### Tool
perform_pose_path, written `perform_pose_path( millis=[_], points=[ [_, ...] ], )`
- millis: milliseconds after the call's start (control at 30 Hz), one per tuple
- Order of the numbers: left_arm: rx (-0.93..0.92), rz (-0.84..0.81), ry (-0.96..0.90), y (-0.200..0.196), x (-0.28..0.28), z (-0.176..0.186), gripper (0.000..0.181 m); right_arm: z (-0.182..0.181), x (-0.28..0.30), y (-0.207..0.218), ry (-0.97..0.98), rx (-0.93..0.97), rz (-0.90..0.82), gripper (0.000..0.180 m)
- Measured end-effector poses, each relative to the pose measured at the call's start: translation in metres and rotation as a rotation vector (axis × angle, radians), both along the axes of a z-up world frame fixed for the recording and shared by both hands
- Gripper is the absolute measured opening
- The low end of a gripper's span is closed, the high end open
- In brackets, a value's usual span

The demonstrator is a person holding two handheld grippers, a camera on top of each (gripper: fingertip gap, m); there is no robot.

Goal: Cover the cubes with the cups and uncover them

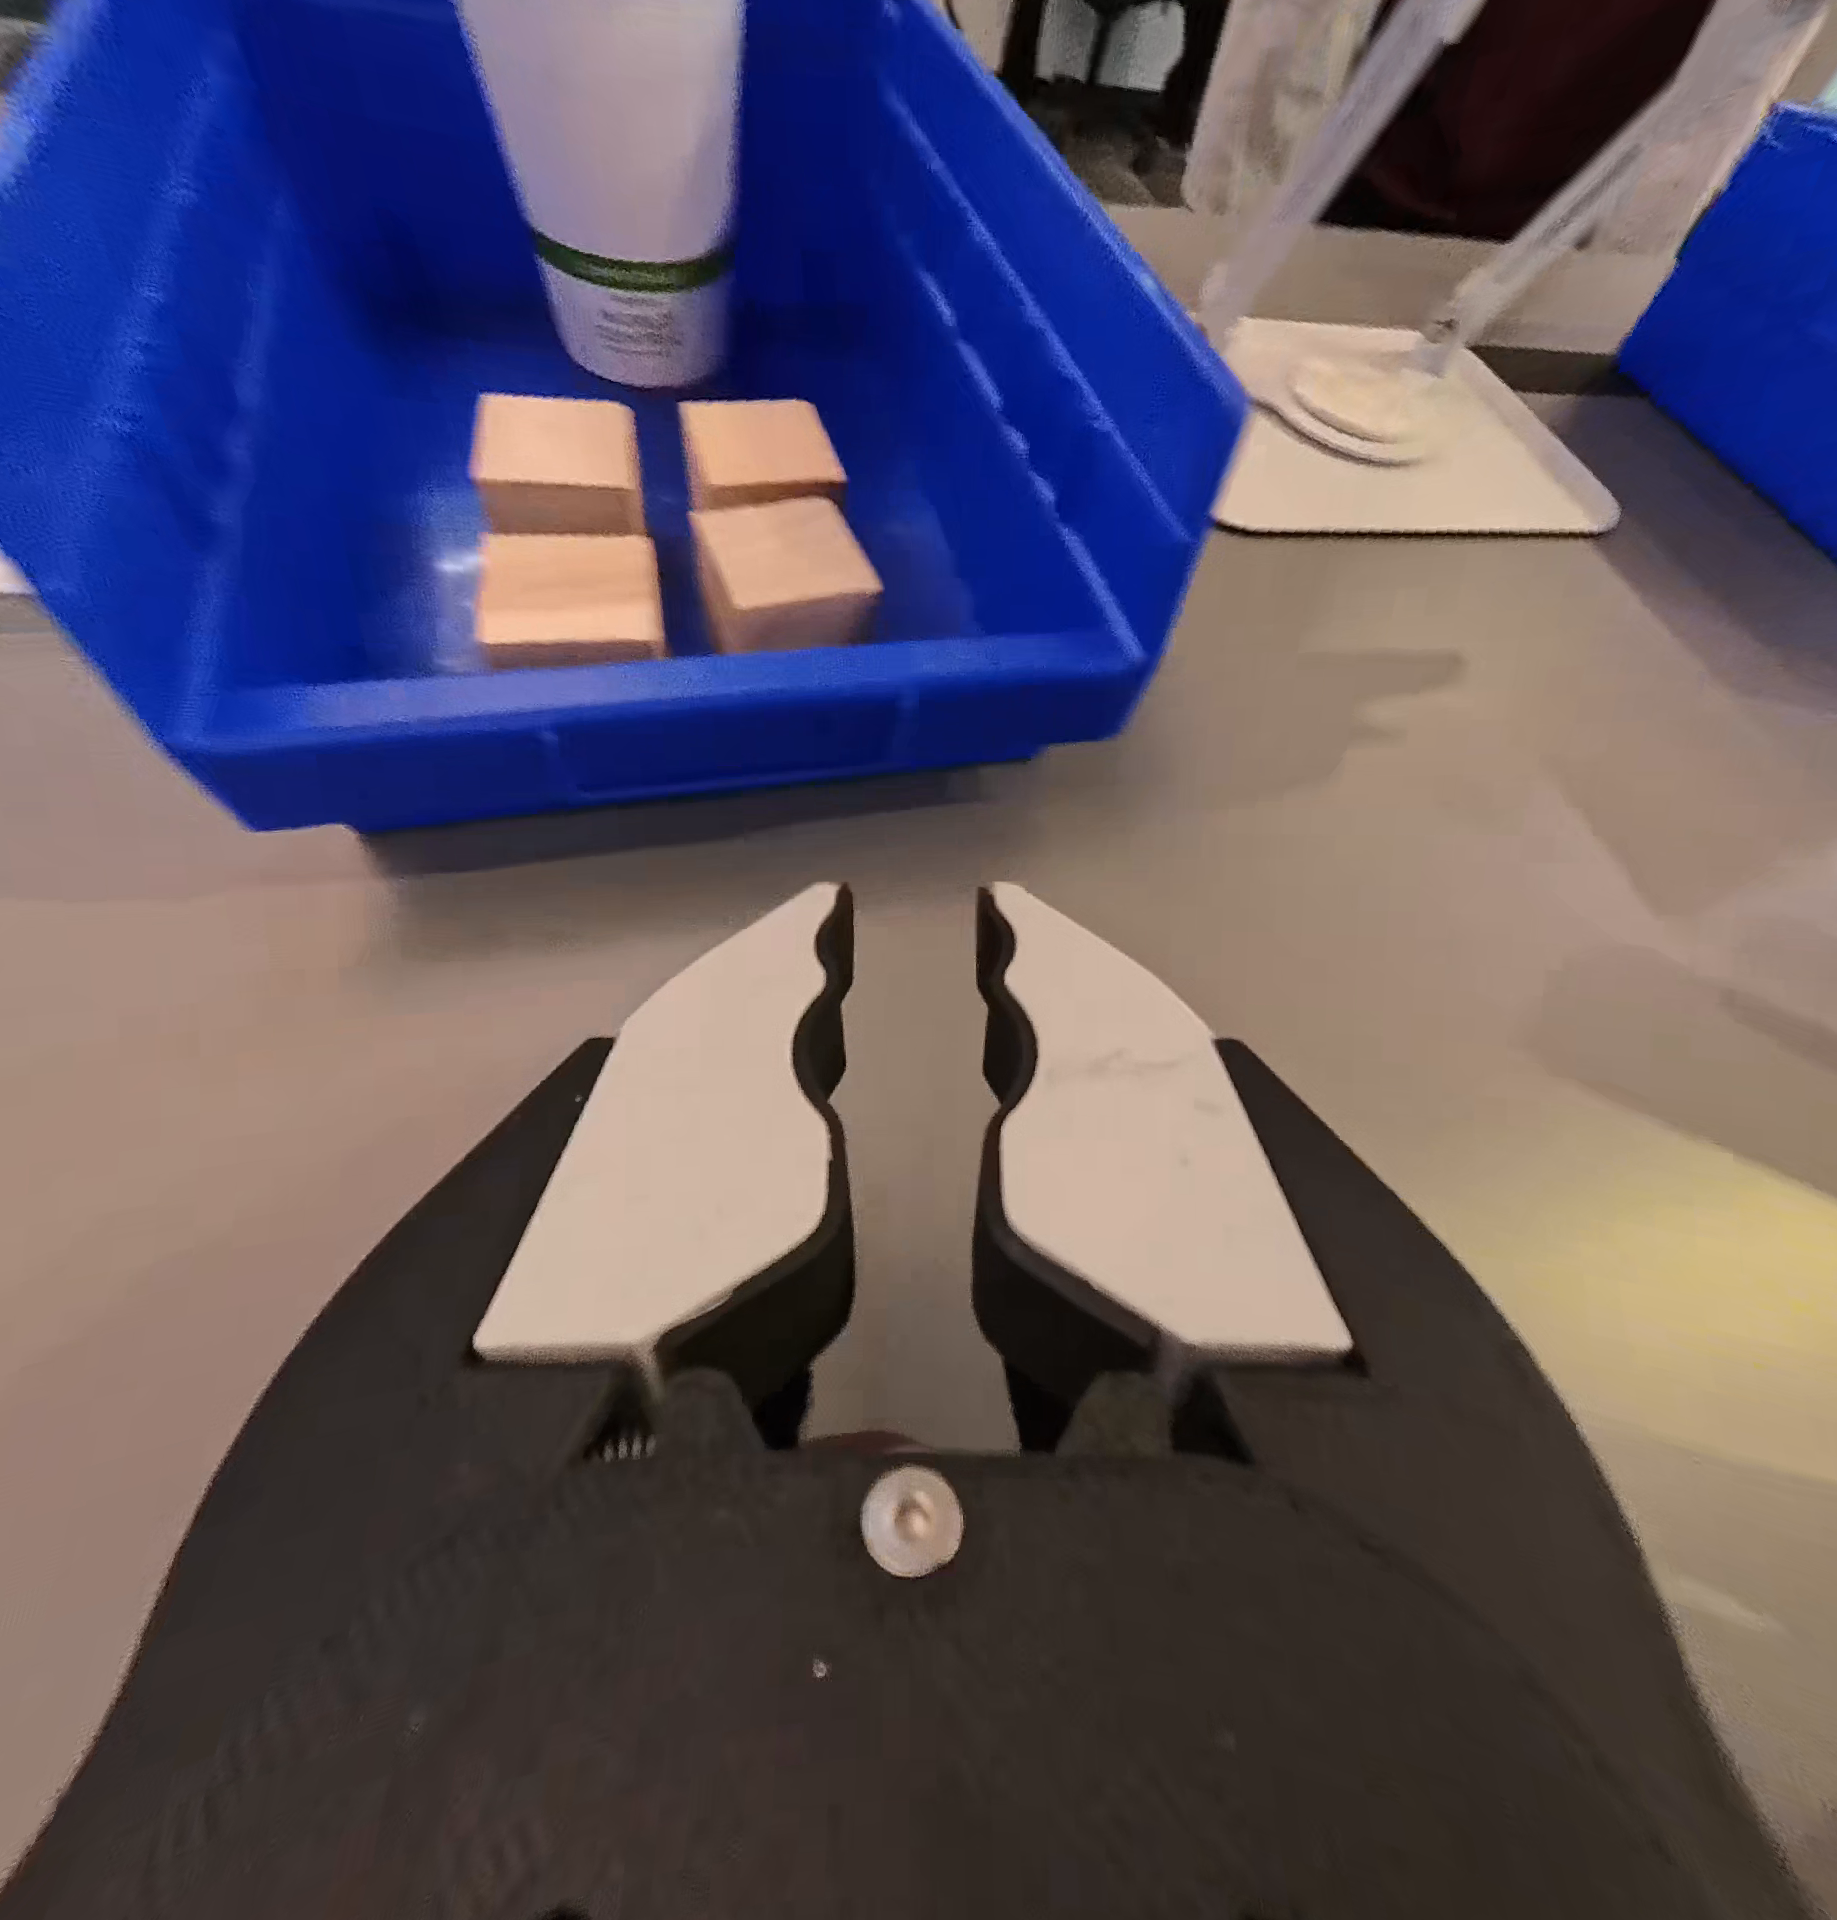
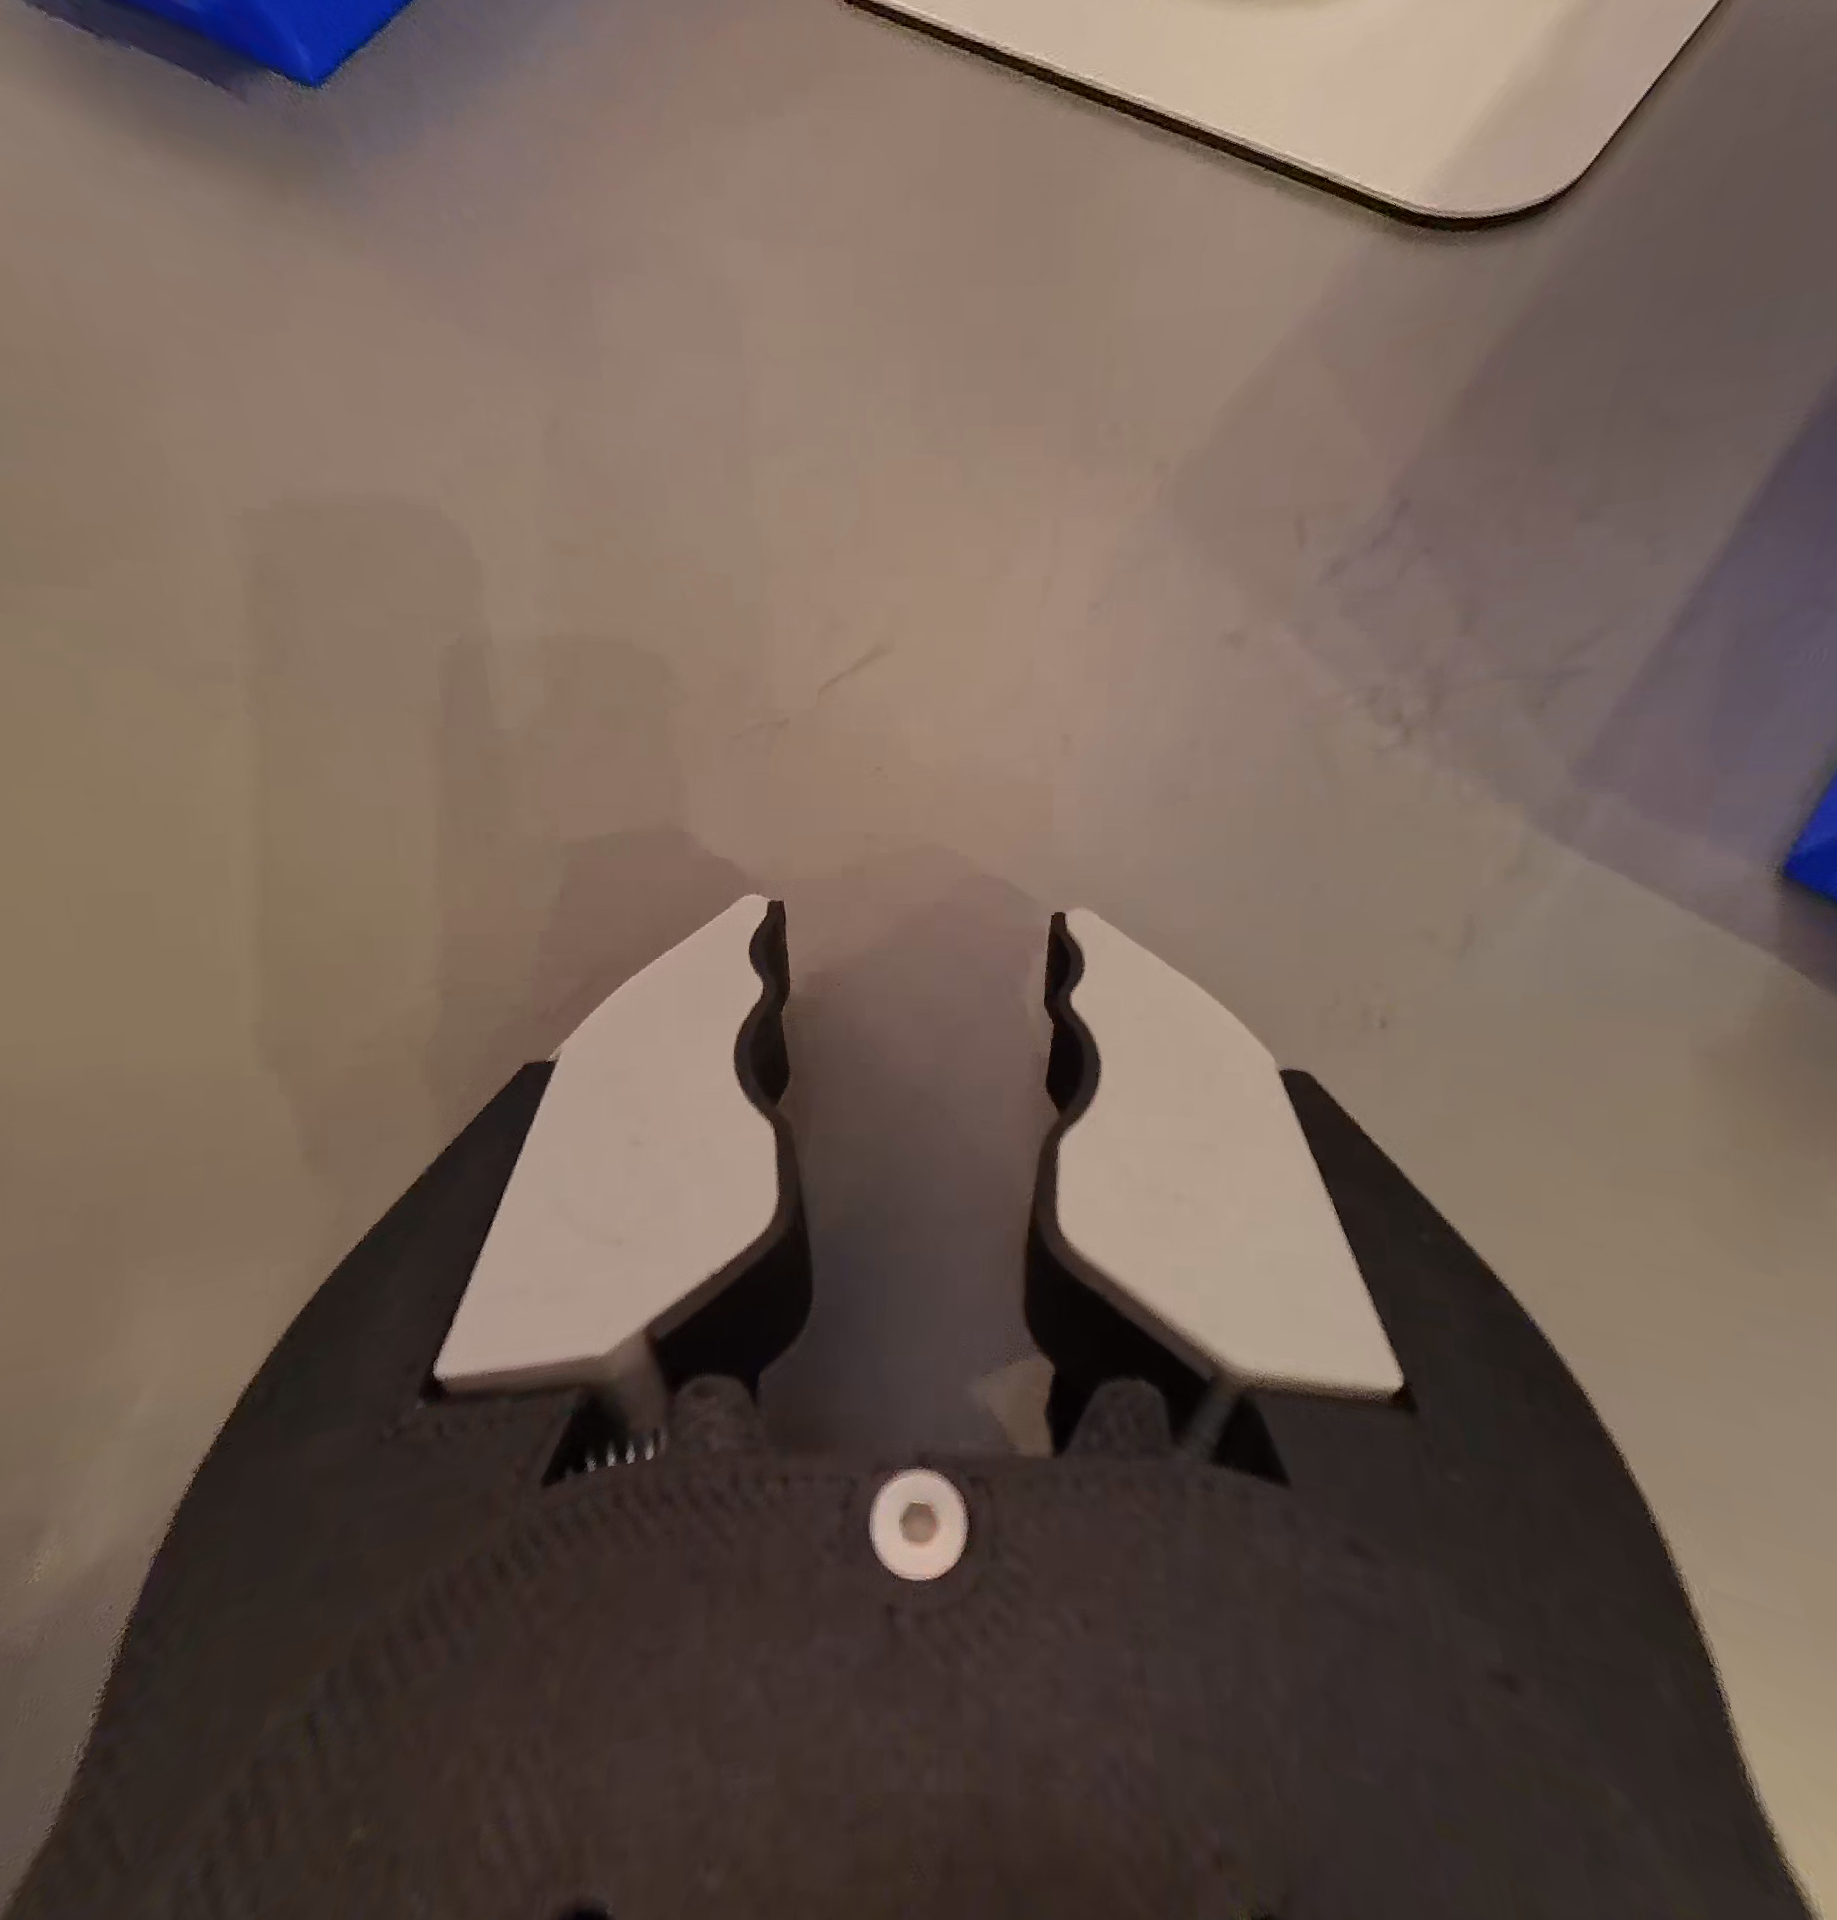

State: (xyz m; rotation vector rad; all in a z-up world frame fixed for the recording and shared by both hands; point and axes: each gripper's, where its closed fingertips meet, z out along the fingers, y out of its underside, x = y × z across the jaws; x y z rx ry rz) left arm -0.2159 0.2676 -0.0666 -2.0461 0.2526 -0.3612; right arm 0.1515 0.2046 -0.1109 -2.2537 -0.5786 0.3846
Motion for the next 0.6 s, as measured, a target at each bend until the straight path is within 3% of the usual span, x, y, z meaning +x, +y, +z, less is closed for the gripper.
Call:
perform_pose_path(
  millis=[233,467,600],
  points=[
    [0.071,0.058,0.029,0.019,-0.048,0.023,0.025,-0.004,0.003,-0.002,-0.035,-0.006,-0.042,0.050],
    [0.068,0.063,0.084,0.050,-0.055,0.040,0.043,-0.005,0.003,-0.003,-0.033,-0.010,-0.042,0.051],
    [0.026,0.088,0.091,0.057,-0.053,0.033,0.041,-0.002,0.012,-0.001,-0.048,0.019,-0.097,0.054]
  ],
)
